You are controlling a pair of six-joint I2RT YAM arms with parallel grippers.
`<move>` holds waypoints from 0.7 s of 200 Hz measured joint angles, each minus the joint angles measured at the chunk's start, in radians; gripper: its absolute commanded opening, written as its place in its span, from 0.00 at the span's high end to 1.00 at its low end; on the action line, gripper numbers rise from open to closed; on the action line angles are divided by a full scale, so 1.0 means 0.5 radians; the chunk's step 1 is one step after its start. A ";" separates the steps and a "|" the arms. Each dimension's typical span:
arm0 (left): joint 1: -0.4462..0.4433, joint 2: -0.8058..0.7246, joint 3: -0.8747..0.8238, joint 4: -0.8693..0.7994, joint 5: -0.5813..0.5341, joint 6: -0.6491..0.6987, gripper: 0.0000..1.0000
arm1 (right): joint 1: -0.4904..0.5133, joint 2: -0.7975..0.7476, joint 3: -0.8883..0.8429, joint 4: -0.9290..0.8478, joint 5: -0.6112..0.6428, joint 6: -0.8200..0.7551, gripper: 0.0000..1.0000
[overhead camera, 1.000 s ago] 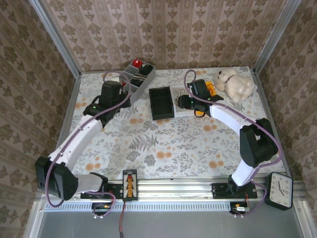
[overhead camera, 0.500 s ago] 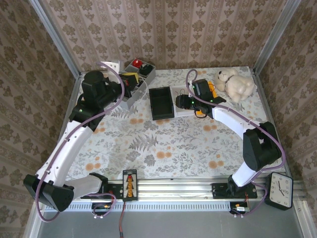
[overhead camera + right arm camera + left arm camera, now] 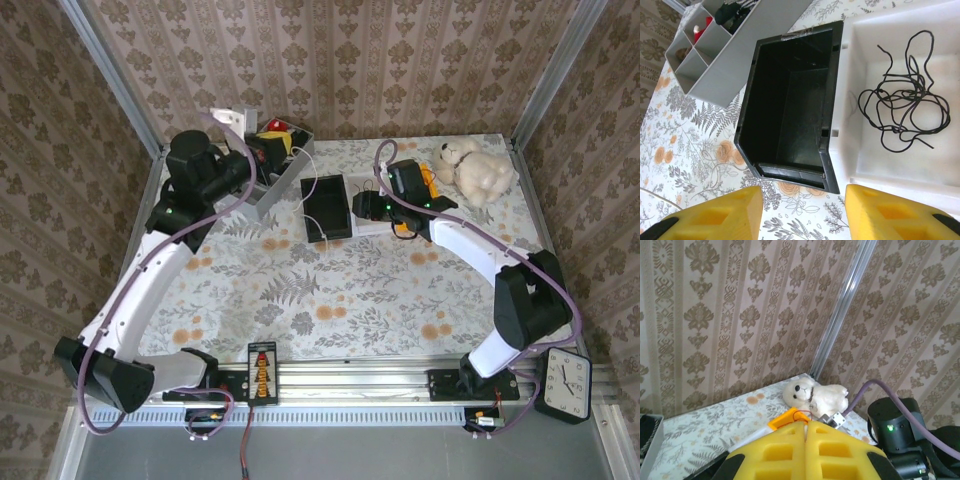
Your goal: Untangle the cables
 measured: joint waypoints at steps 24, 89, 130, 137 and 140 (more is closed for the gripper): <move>0.000 0.089 0.078 0.084 0.040 -0.034 1.00 | -0.019 -0.029 -0.028 0.000 0.037 -0.014 0.52; 0.000 0.369 0.254 0.271 0.103 -0.053 1.00 | -0.040 -0.034 -0.043 -0.005 0.063 -0.027 0.52; -0.029 0.601 0.219 0.312 0.064 -0.053 1.00 | -0.043 -0.034 -0.088 -0.007 0.084 -0.027 0.52; -0.040 0.634 0.185 0.317 0.047 -0.053 1.00 | -0.043 -0.034 -0.098 -0.007 0.085 -0.027 0.52; -0.044 0.645 0.169 0.319 0.041 -0.053 1.00 | -0.043 -0.034 -0.101 -0.007 0.085 -0.027 0.52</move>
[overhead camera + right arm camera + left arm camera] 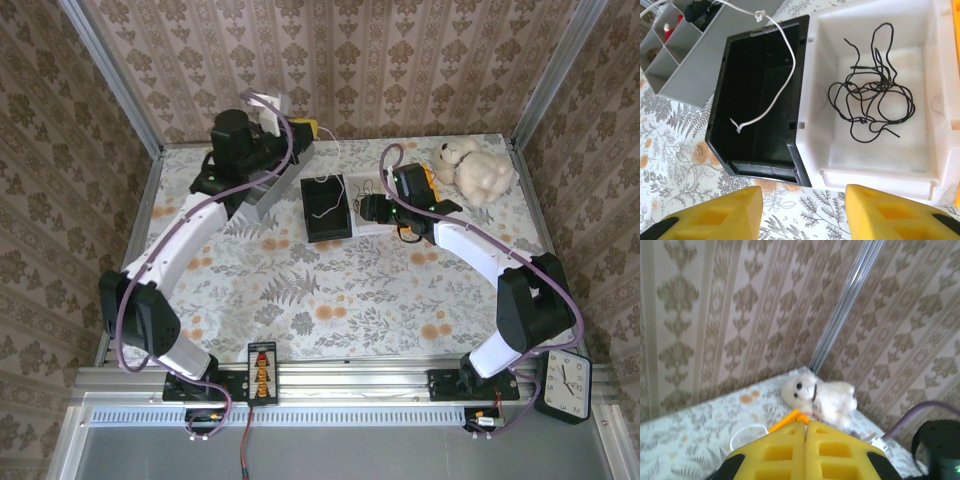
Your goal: Untangle the cables
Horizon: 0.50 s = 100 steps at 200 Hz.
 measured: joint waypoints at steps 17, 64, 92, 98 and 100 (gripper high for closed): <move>-0.022 0.056 -0.118 0.002 -0.066 -0.001 1.00 | -0.004 0.000 -0.015 -0.002 0.007 -0.001 0.52; -0.037 0.108 -0.414 -0.009 -0.299 -0.053 1.00 | -0.019 -0.002 -0.031 -0.005 0.014 -0.002 0.52; -0.060 0.175 -0.419 -0.011 -0.379 -0.066 1.00 | -0.019 -0.002 -0.030 -0.007 0.013 -0.002 0.52; -0.065 0.201 -0.410 -0.011 -0.400 -0.068 1.00 | -0.019 -0.002 -0.030 -0.007 0.013 -0.002 0.52; -0.066 0.209 -0.406 -0.013 -0.406 -0.067 1.00 | -0.019 -0.002 -0.030 -0.008 0.013 -0.002 0.52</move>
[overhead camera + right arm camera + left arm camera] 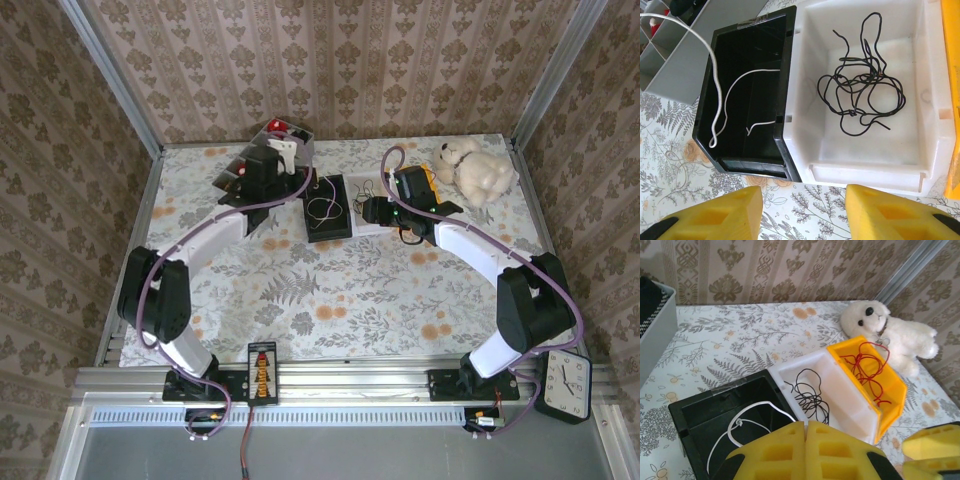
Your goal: Untangle the cables
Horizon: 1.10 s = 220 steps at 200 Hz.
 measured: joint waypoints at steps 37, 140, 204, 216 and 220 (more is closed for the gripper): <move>-0.027 0.204 0.091 -0.073 -0.144 -0.008 1.00 | 0.000 0.000 0.000 -0.008 0.001 -0.003 0.52; -0.007 0.076 0.015 -0.248 -0.388 -0.092 0.27 | -0.004 0.000 0.000 -0.057 0.009 -0.045 0.52; 0.098 -0.291 -0.527 -0.626 -0.546 -0.150 0.28 | -0.004 0.000 0.000 -0.060 0.008 -0.051 0.52; 0.113 -0.253 -0.582 -0.691 -0.555 -0.179 0.29 | -0.004 0.000 0.000 -0.060 0.007 -0.050 0.52; 0.116 -0.237 -0.591 -0.707 -0.558 -0.191 0.29 | -0.004 0.000 0.000 -0.060 0.007 -0.050 0.52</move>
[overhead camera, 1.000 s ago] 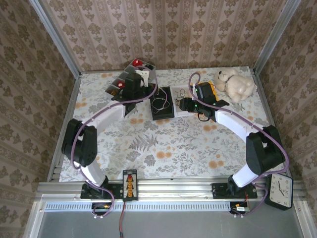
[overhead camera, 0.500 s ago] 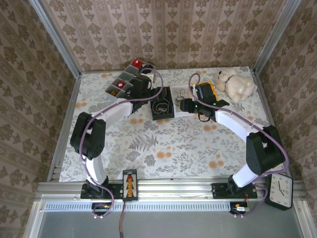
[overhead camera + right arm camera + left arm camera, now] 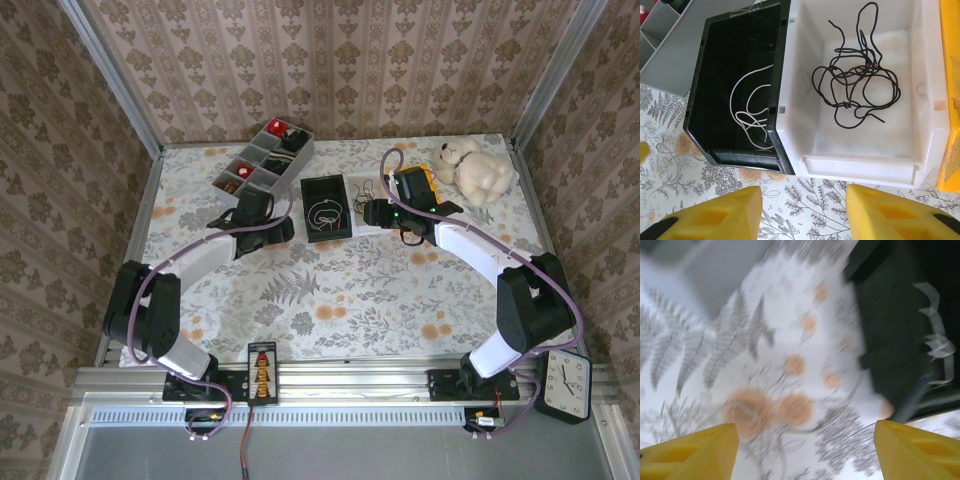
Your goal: Untangle the cables
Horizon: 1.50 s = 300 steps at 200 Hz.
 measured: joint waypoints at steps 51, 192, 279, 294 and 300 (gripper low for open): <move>0.021 0.262 -0.002 -0.061 -0.064 -0.089 0.39 | 0.000 0.000 0.000 0.000 0.000 0.002 0.52; -0.063 -0.334 0.163 -0.248 -0.631 -0.076 1.00 | 0.000 0.000 0.000 0.001 0.000 0.021 0.52; 0.046 -0.697 0.394 -0.140 -0.734 0.176 1.00 | 0.000 0.006 0.001 0.001 -0.014 0.045 0.52; 0.046 -0.727 0.453 -0.069 -0.672 0.216 1.00 | 0.000 0.006 0.001 0.001 -0.014 0.044 0.52; 0.046 -0.729 0.482 -0.043 -0.639 0.224 1.00 | 0.000 0.006 0.001 0.001 -0.014 0.044 0.52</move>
